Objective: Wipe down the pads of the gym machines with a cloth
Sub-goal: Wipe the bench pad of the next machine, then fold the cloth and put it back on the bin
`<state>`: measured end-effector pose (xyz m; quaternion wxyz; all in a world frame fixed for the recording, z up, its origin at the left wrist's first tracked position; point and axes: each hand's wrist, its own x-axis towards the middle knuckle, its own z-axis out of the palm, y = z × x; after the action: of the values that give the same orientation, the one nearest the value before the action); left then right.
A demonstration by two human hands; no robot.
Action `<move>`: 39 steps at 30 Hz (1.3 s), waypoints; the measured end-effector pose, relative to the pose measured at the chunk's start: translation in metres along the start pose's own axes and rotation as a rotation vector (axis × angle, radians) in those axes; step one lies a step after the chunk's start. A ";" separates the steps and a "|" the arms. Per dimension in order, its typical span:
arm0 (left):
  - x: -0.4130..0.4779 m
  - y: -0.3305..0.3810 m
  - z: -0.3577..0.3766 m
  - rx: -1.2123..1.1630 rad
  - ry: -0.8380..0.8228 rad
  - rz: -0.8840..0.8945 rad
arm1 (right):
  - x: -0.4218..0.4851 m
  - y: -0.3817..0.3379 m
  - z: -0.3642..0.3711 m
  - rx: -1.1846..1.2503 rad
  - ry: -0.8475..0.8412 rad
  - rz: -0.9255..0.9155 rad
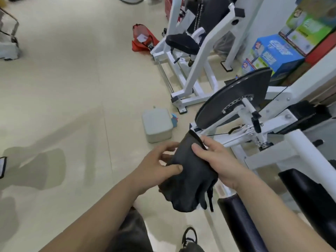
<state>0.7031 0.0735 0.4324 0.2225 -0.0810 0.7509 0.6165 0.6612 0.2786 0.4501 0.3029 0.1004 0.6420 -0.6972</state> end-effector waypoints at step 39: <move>0.547 0.131 -0.259 1.561 -0.909 0.601 | 0.369 -0.126 0.076 -0.110 0.858 0.176</move>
<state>0.1051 -0.0628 0.3484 0.3168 0.5345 0.7816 -0.0552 0.3170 0.0967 0.3723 0.0720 0.4189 0.7347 -0.5288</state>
